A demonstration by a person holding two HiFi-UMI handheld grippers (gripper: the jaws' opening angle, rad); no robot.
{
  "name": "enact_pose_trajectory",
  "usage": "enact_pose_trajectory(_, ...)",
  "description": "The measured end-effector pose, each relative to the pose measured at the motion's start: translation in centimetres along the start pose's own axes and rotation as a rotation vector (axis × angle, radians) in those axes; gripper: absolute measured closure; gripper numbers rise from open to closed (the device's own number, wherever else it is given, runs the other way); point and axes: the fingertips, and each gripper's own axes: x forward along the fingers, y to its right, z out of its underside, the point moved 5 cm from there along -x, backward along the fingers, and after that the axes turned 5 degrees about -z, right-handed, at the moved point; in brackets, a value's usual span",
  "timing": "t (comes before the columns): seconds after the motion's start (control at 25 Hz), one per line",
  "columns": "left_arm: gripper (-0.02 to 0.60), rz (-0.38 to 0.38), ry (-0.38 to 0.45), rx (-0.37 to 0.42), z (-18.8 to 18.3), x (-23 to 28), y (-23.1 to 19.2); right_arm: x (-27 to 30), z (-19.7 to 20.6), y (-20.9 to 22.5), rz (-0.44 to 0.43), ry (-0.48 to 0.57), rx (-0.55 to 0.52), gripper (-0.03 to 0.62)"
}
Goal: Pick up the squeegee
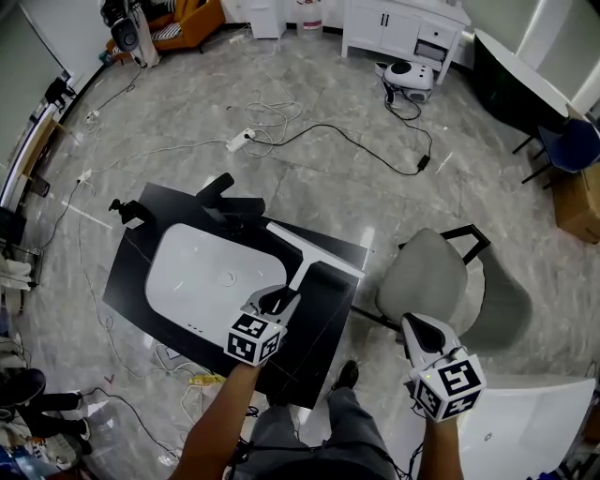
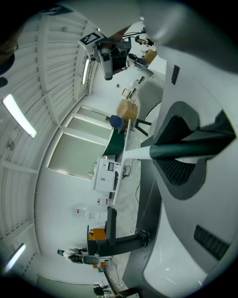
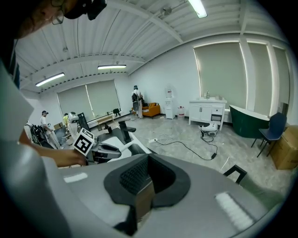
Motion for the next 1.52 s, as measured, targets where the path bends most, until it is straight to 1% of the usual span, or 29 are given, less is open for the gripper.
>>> enact_pose_trajectory(0.36, 0.486, -0.006, 0.066, -0.02, -1.9, -3.1, -0.4, -0.7, -0.8, -1.7, -0.001, -0.003, -0.013, 0.585)
enact_pose_trajectory(0.76, 0.485, -0.031, 0.103, -0.049, -2.4, -6.9, -1.1, -1.6, -1.5, -3.7, -0.014, 0.003, -0.016, 0.585)
enact_pose_trajectory(1.12, 0.486, -0.058, 0.156, -0.013, -4.4, -12.7, -0.7, -3.9, -3.1, -5.7, -0.019, 0.043, -0.028, 0.585)
enact_pose_trajectory(1.52, 0.486, -0.087, 0.239, 0.006, -5.9, -19.1, 0.1, -7.3, -3.0, -7.8, -0.006, 0.06, -0.034, 0.585)
